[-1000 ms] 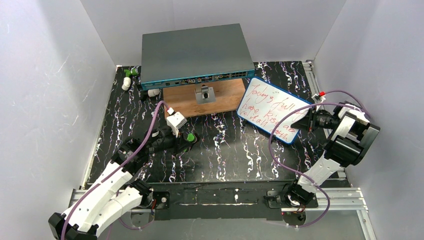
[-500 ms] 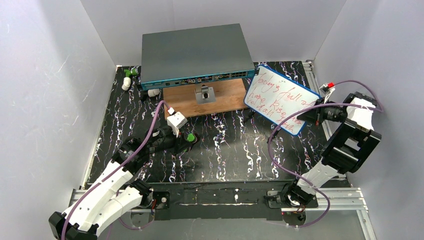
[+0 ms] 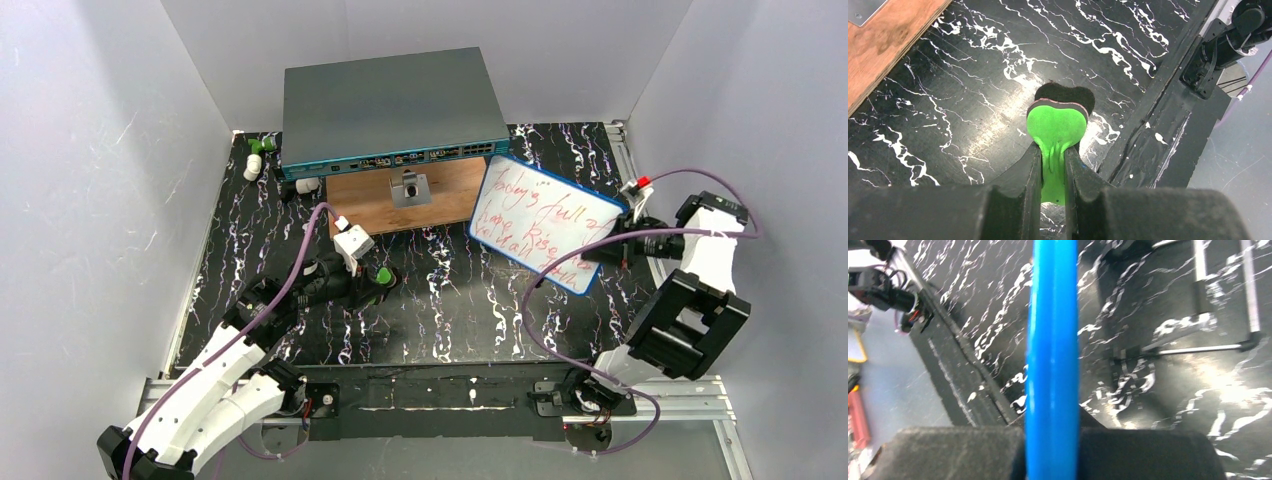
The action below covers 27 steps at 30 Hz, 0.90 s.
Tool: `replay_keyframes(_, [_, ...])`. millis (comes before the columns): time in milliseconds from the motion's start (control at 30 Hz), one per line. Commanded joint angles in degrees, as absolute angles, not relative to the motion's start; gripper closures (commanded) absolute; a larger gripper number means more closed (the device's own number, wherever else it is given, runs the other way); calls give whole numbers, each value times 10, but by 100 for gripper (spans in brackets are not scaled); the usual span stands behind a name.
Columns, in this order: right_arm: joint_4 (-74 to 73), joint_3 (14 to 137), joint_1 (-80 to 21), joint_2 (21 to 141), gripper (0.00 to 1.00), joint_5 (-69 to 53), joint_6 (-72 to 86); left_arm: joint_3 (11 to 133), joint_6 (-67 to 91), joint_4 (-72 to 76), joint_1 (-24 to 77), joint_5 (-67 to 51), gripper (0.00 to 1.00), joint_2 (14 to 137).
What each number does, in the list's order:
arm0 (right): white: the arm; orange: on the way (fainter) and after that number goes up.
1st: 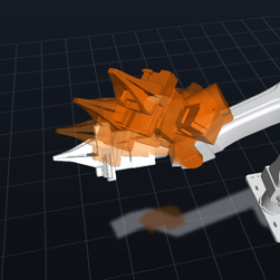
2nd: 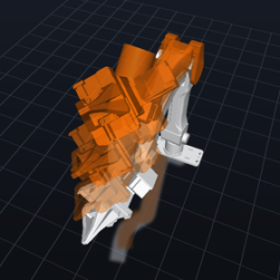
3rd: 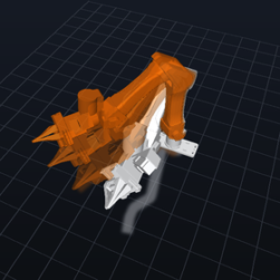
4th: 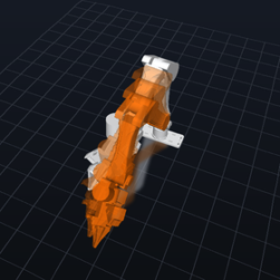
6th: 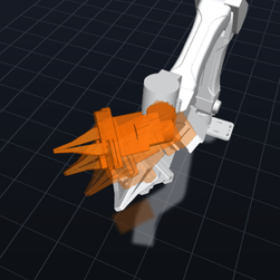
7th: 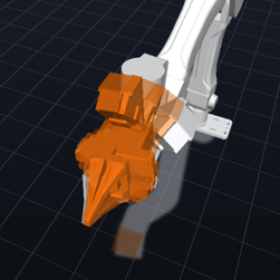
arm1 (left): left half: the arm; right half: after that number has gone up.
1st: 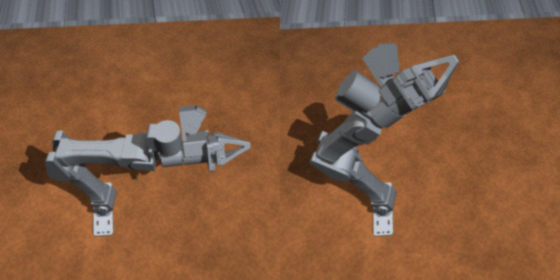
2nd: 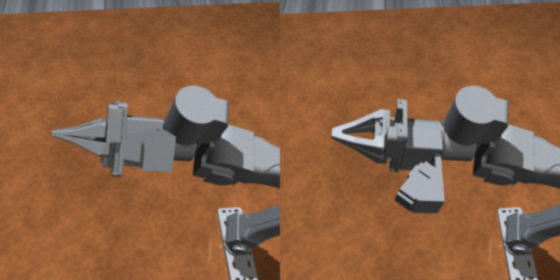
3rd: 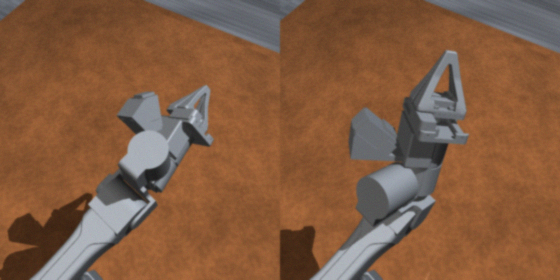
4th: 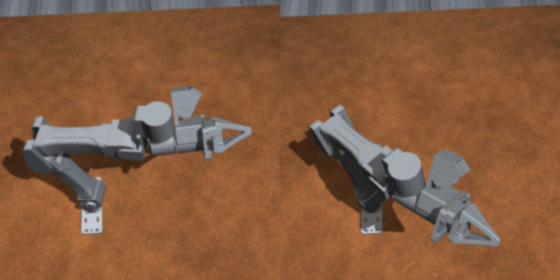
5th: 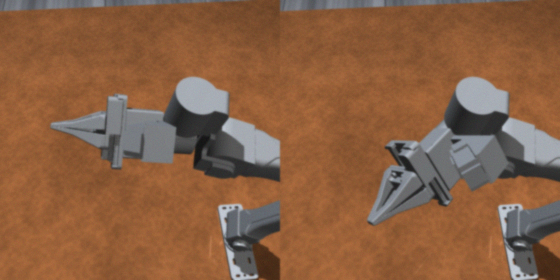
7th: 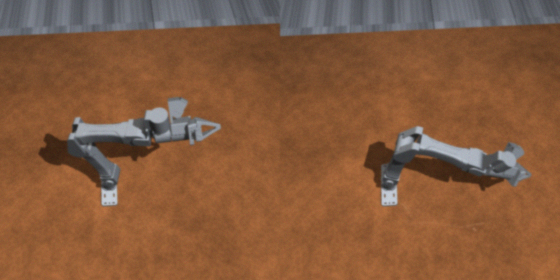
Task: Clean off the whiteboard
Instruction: Move the whiteboard to the center of the board, then erase the center of the board with the whiteboard.
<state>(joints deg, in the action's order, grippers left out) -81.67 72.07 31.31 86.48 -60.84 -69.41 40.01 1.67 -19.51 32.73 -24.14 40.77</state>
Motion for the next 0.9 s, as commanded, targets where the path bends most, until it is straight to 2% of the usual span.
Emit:
replay_keyframes(0, [-855,673,283,809,99,-628,-696,390,23,-172,325,-271,100,397])
replay_keyframes(167, [-831,626,229,762,99,-615,-667,382,79,-136,325,-272,100,394])
replay_keyframes(300, [-766,607,131,728,99,-602,-564,354,156,-74,340,-249,100,387])
replay_keyframes(467, [-639,577,14,698,99,-584,-410,317,204,-18,436,-88,100,383])
replay_keyframes(567, [-587,560,-20,687,99,-561,-361,293,238,34,466,20,100,401])
replay_keyframes(767, [-555,553,-55,686,99,-526,-338,232,245,212,471,112,100,453])
replay_keyframes(867, [-541,552,-70,686,99,-513,-328,238,237,253,470,133,100,501])
